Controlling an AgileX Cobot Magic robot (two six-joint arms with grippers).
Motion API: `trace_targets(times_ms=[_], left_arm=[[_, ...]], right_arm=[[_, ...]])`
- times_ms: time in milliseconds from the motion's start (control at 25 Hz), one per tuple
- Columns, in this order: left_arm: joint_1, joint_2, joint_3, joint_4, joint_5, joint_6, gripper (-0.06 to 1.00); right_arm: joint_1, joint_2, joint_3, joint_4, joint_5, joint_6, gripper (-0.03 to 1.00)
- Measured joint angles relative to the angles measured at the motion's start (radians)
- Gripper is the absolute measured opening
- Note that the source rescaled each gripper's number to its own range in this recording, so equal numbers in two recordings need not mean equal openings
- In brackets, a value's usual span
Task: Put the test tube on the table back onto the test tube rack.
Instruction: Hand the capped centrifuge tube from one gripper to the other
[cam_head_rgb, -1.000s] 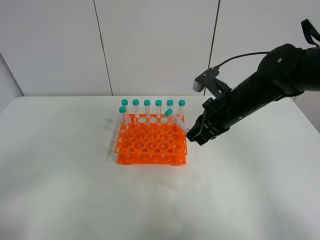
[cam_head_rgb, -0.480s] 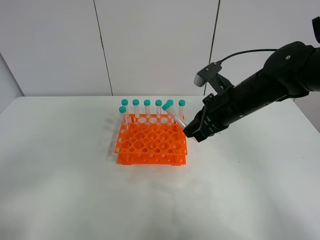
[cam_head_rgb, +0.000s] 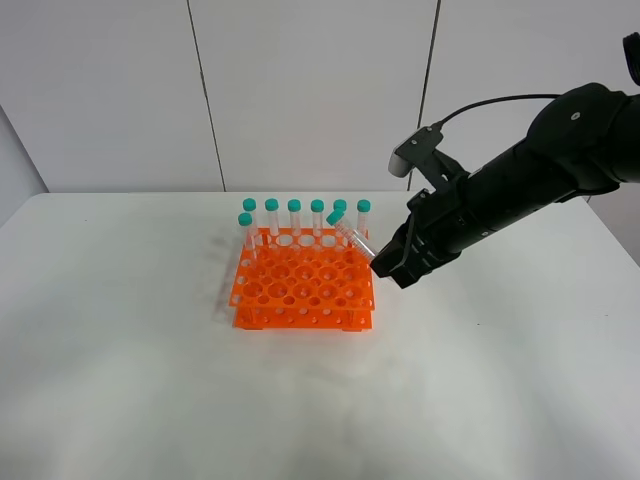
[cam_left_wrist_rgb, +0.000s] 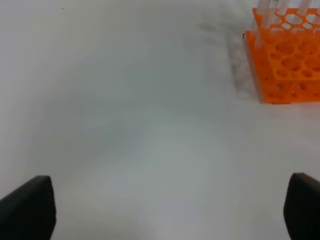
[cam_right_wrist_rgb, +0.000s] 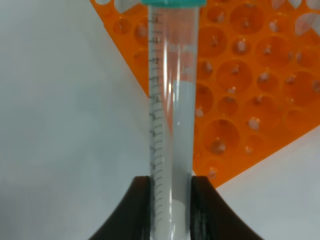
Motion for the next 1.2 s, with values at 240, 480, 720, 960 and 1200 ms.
trace_targets(times_ms=[240, 480, 720, 960, 1200], left_arm=[[0.0, 0.139, -0.098, 0.0, -0.083, 0.009, 1.0], [0.0, 0.49, -0.269, -0.005, -0.256, 0.081, 1.0], [0.0, 0.796, -0.363, -0.104, -0.355, 0.139, 1.0], [0.0, 1.003, -0.364, -0.364, -0.412, 0.331, 1.0], [0.0, 1.16, -0.364, -0.744, -0.434, 0.622, 1.0]], right_arm=[[0.0, 0.0, 0.0, -0.003, -0.002, 0.0, 0.01], [0.0, 0.0, 0.0, -0.003, -0.004, 0.0, 0.01], [0.0, 0.0, 0.0, -0.003, -0.004, -0.006, 0.01], [0.044, 0.0, 0.0, 0.001, -0.01, -0.116, 0.01], [0.064, 0.0, 0.0, 0.002, -0.012, -0.134, 0.01]])
